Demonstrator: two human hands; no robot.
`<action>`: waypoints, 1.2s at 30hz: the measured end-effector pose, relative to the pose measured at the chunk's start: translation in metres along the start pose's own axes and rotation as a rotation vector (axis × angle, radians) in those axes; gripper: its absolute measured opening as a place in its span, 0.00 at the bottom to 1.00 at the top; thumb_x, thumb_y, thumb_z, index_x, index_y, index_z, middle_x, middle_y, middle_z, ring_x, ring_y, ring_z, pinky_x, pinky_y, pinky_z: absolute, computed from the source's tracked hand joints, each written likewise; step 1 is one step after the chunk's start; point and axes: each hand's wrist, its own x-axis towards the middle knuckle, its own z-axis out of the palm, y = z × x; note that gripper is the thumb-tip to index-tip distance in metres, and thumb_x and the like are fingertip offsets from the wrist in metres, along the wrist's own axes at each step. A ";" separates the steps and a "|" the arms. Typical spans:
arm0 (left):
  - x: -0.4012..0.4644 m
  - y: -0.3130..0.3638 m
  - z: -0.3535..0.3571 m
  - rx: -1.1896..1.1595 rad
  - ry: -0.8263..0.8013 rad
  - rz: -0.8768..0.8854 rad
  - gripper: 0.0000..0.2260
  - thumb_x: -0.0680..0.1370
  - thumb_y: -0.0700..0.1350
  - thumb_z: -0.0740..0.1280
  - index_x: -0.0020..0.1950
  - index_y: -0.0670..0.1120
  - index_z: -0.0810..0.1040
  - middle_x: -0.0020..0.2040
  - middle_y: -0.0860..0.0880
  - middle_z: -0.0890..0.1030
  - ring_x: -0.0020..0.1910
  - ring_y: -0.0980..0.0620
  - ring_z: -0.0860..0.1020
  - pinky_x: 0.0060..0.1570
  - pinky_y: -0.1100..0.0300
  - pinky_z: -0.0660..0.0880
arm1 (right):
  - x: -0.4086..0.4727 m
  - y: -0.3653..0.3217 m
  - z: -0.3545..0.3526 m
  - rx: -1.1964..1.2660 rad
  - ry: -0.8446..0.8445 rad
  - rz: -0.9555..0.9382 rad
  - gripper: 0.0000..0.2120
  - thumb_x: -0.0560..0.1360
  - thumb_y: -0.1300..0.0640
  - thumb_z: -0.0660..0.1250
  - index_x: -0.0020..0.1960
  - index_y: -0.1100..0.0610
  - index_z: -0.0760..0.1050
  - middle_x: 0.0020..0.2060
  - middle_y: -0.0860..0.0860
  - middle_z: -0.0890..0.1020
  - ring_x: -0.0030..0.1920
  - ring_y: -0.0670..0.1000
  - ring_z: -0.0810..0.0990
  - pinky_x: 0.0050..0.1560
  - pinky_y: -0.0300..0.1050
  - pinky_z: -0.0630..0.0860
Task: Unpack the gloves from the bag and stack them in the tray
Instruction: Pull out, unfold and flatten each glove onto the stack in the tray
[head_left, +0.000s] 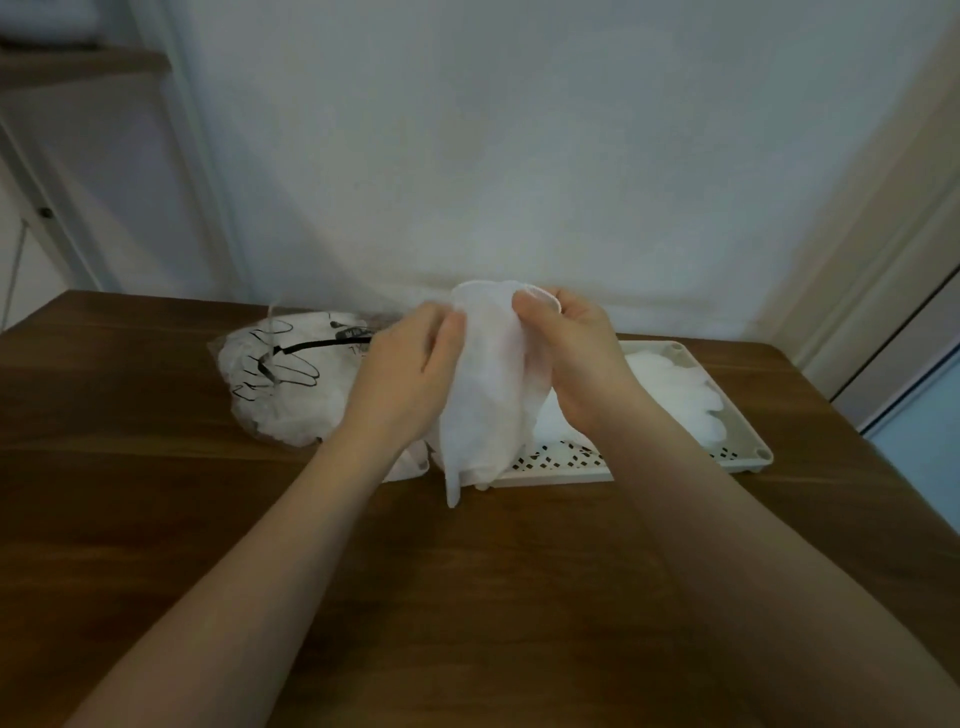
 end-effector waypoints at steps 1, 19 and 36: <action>0.005 0.015 -0.001 -0.130 -0.031 -0.071 0.17 0.80 0.55 0.56 0.52 0.44 0.76 0.44 0.46 0.79 0.42 0.49 0.76 0.39 0.56 0.71 | -0.001 -0.003 -0.002 -0.021 -0.021 -0.027 0.05 0.76 0.56 0.66 0.45 0.58 0.76 0.44 0.57 0.81 0.46 0.55 0.80 0.47 0.51 0.77; 0.047 0.058 0.040 -1.280 -0.397 -0.648 0.19 0.71 0.45 0.67 0.59 0.38 0.73 0.48 0.41 0.79 0.43 0.47 0.81 0.40 0.57 0.80 | -0.004 -0.002 -0.092 0.173 -0.227 0.085 0.02 0.76 0.61 0.65 0.46 0.60 0.73 0.39 0.53 0.81 0.39 0.50 0.80 0.40 0.41 0.78; 0.082 0.048 0.091 -0.518 -0.422 -0.382 0.05 0.79 0.43 0.63 0.47 0.43 0.76 0.43 0.43 0.78 0.42 0.48 0.76 0.46 0.52 0.72 | 0.034 -0.012 -0.173 -0.712 -0.343 0.086 0.04 0.74 0.56 0.69 0.44 0.56 0.81 0.37 0.49 0.82 0.36 0.44 0.80 0.36 0.34 0.73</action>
